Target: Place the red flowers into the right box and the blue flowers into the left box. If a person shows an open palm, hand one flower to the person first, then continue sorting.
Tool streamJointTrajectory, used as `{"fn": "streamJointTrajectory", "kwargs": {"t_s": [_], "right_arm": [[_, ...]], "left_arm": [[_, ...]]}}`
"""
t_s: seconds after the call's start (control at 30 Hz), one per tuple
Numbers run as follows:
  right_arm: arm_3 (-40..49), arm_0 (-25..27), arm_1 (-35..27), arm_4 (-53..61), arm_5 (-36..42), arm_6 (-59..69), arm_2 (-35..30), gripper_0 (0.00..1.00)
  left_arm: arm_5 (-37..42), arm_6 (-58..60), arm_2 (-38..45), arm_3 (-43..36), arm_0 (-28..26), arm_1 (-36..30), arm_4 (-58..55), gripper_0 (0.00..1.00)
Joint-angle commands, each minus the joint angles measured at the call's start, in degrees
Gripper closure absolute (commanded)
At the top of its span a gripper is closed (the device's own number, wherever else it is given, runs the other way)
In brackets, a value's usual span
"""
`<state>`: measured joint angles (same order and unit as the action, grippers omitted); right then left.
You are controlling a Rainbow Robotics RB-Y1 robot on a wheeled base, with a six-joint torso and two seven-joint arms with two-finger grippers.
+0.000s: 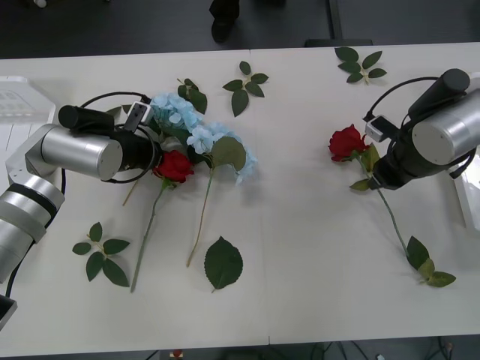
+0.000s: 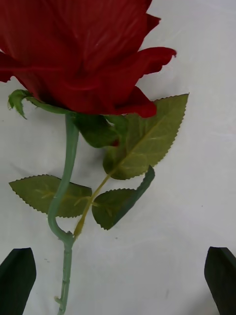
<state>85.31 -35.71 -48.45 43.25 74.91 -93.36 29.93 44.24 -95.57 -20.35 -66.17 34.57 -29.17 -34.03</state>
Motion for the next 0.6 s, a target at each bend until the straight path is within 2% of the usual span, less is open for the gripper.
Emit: {"fn": "streamJointTrajectory", "kwargs": {"t_s": [0.03,0.07,0.1,0.13,0.17,0.57,0.6], "right_arm": [[1.08,0.90,2.83,-3.17,-0.64,2.66,-1.37,0.00],[1.00,0.90,3.10,-3.52,-0.64,2.75,-1.28,0.00],[0.82,0.90,3.27,-4.14,-0.64,2.83,-1.37,0.00],[0.47,0.81,3.80,-4.58,-0.64,3.01,-1.37,0.00],[0.38,0.81,3.89,-4.84,-0.73,3.10,-1.37,0.00],[-4.19,0.55,6.35,-7.30,-4.16,3.54,-1.37,0.00],[-4.28,0.64,6.35,-7.39,-4.33,3.54,-1.37,0.05]], "left_arm": [[3.75,-4.45,0.66,-0.98,1.90,1.05,-0.42,0.00],[3.75,-4.53,0.66,-0.98,1.82,1.05,-0.42,0.00],[3.75,-4.36,0.66,-0.98,1.90,1.13,-0.51,0.37],[3.75,-4.18,0.66,-0.98,1.82,1.13,-0.51,0.88],[3.75,-4.09,0.66,-0.98,1.82,1.13,-0.51,1.00],[3.75,-4.01,0.66,-0.89,1.90,1.13,-0.60,1.00],[3.75,-4.01,0.75,-0.98,1.82,1.13,-0.60,1.00]]}}
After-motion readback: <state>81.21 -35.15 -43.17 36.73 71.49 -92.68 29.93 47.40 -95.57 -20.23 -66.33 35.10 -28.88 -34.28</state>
